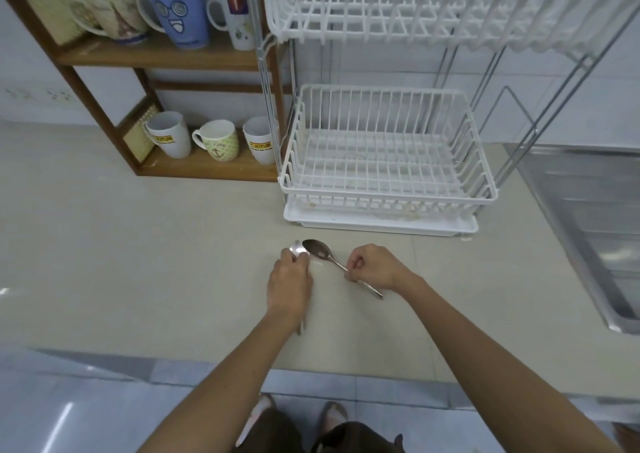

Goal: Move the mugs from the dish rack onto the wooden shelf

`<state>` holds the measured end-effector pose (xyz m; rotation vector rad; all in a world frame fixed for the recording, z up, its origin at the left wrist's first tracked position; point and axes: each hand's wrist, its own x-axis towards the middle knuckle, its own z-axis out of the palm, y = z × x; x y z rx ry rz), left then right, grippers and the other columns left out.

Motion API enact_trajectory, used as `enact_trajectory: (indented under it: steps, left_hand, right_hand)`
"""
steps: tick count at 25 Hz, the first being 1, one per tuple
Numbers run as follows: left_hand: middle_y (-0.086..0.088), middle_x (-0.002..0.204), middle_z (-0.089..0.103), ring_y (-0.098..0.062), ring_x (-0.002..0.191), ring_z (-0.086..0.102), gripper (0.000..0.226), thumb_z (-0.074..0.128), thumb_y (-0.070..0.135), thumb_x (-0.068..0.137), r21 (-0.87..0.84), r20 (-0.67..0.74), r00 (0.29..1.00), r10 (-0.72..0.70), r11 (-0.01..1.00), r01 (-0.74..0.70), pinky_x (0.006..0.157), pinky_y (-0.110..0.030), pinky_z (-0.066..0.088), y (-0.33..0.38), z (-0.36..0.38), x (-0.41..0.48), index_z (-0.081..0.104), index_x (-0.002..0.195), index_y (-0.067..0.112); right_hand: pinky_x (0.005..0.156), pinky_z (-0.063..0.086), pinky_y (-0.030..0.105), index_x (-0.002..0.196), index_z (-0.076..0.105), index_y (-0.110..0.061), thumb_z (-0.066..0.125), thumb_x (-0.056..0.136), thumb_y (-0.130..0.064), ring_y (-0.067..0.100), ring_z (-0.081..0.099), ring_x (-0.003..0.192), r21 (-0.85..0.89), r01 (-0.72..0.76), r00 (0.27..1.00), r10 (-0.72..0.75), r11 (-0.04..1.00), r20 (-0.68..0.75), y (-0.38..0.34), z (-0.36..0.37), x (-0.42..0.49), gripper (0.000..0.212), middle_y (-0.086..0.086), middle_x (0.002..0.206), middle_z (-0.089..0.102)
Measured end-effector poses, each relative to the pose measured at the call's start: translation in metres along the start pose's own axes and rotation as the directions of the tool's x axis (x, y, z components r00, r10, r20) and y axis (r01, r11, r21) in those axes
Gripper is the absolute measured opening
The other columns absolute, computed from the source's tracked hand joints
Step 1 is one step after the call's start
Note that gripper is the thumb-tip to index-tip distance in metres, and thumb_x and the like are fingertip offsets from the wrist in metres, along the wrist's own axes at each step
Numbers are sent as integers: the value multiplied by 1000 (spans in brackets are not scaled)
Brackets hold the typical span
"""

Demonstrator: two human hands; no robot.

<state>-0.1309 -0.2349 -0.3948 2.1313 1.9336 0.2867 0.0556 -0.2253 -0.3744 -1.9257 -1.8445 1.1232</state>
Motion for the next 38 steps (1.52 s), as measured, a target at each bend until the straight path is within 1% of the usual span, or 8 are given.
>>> enact_trajectory:
  steps: [5, 10, 15, 21, 25, 30, 35, 38]
  left_hand:
    - [-13, 108, 54, -31, 90, 59, 19, 58, 4, 82, -344, 31, 981, -192, 919, 191, 77, -33, 45, -6, -11, 1, 56, 101, 8]
    - [-4, 84, 70, -21, 77, 66, 23, 73, 16, 72, -687, 170, 904, -392, 611, 394, 71, -29, 50, 2, -45, 16, 53, 84, 17]
    - [3, 57, 63, -2, 41, 55, 19, 80, 12, 75, -899, 416, 903, -110, 103, 426, 46, -12, 49, 50, -114, 66, 61, 76, 14]
    - [-2, 65, 55, -2, 32, 52, 20, 67, 9, 87, -863, 504, 849, -157, -46, 504, 39, -9, 47, 107, -119, 170, 56, 70, 8]
    - [-5, 68, 49, -8, 56, 47, 25, 59, 4, 92, -808, 555, 801, -226, 85, 583, 37, -11, 45, 107, -71, 210, 49, 68, 5]
    - [-10, 76, 59, -12, 58, 55, 11, 69, -2, 83, -801, 501, 807, -313, 184, 569, 38, -15, 50, 109, -42, 223, 59, 87, -1]
    - [-19, 105, 69, -26, 84, 71, 35, 79, 11, 76, -728, 351, 871, -344, 485, 484, 80, -35, 59, 106, -39, 226, 63, 102, -6]
    - [-17, 108, 70, -28, 99, 67, 35, 73, 22, 82, -638, 159, 938, -307, 693, 335, 89, -38, 54, 105, -42, 217, 65, 107, -3]
  right_hand:
    - [57, 47, 21, 73, 69, -17, 77, 74, -18, 7, 59, 60, 260, 94, 993, -73, 961, -90, -23, -20, -4, 8, -2, 68, 67]
    - [50, 50, 18, 72, 67, -15, 78, 76, -11, 3, 60, 53, 492, 199, 960, -69, 847, -270, -47, -67, 4, 12, -4, 60, 66]
    - [54, 51, 19, 71, 69, -12, 79, 74, -11, 7, 59, 52, 549, 171, 910, 83, 818, -406, -49, -116, 32, 10, -3, 59, 67]
    - [58, 53, 26, 70, 69, -6, 78, 75, -10, 16, 61, 58, 499, 14, 859, 246, 866, -450, -36, -146, 90, 10, 7, 67, 65]
    - [66, 55, 32, 82, 70, 4, 74, 76, -11, 23, 62, 65, 326, -184, 851, 316, 927, -419, -22, -134, 118, 16, 14, 72, 66]
    - [74, 55, 31, 92, 73, 0, 73, 80, -16, 26, 68, 85, 147, -197, 860, 243, 969, -449, -14, -122, 133, 20, 14, 90, 72]
    - [61, 44, 25, 89, 73, -7, 71, 81, -21, 22, 59, 72, -23, -231, 860, 193, 973, -472, -18, -123, 132, 16, 12, 88, 72]
    - [61, 44, 27, 94, 70, -12, 67, 82, -20, 26, 58, 72, -86, -287, 836, 206, 954, -509, -22, -121, 127, 15, 10, 93, 69]
